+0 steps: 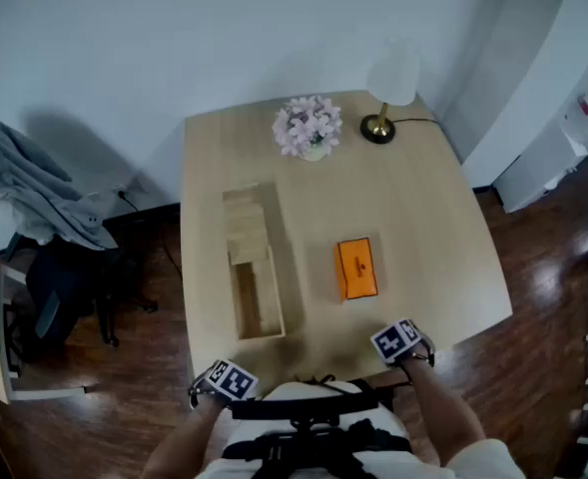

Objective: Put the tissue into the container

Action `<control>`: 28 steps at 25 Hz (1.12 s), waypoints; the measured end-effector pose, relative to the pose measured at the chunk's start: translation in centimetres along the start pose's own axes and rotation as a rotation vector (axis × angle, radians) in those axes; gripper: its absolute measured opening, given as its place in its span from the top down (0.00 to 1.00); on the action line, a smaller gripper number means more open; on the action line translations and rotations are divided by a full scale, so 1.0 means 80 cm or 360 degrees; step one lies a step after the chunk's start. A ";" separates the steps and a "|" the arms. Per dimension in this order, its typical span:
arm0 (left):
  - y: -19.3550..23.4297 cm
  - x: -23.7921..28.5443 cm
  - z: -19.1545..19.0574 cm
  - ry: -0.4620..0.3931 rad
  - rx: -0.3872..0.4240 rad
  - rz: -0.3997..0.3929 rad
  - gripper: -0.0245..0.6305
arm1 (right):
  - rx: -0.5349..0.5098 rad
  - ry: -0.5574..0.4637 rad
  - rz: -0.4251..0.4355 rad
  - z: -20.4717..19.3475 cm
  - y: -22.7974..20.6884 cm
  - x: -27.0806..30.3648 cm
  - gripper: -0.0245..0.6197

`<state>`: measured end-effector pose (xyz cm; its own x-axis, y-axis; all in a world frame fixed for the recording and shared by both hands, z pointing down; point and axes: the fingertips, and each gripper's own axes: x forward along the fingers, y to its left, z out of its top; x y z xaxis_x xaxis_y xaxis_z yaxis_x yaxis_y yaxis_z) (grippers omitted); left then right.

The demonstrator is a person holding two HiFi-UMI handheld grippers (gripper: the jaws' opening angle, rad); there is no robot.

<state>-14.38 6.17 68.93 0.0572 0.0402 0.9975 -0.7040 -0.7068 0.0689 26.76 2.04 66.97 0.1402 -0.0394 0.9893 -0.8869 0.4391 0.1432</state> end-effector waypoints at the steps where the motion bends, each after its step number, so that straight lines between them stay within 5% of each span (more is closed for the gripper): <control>1: -0.002 0.002 -0.006 -0.0009 -0.0072 -0.0038 0.96 | 0.0046 -0.0046 0.0020 0.000 0.000 0.001 0.91; 4: -0.003 0.003 -0.011 -0.0111 -0.0326 -0.0142 0.96 | 0.0240 -0.0185 0.0117 -0.001 0.002 0.003 0.91; 8: 0.019 -0.015 0.022 -0.0540 -0.0721 -0.0203 0.96 | 0.0494 -0.0426 0.0245 0.018 -0.008 -0.002 0.91; 12: 0.042 -0.074 0.052 -0.1013 -0.1099 -0.0215 0.96 | 0.0695 -0.0575 0.0158 0.023 -0.052 -0.024 0.91; 16: 0.061 -0.125 0.086 -0.1318 -0.1114 -0.0115 0.96 | 0.0834 -0.0800 0.0127 0.061 -0.093 -0.063 0.90; 18: 0.061 -0.146 0.104 -0.1400 -0.1092 -0.0102 0.96 | 0.0870 -0.0904 0.0170 0.087 -0.101 -0.081 0.74; 28: 0.030 -0.182 0.140 -0.1508 -0.1021 -0.0222 0.96 | 0.0806 -0.1140 0.0355 0.190 -0.076 -0.129 0.43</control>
<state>-9.01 -4.04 54.41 0.4803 -0.6489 0.5901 -0.8648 -0.2379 0.4423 24.06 -13.88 56.33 -0.2156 -0.6240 0.7511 -0.9719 0.0625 -0.2271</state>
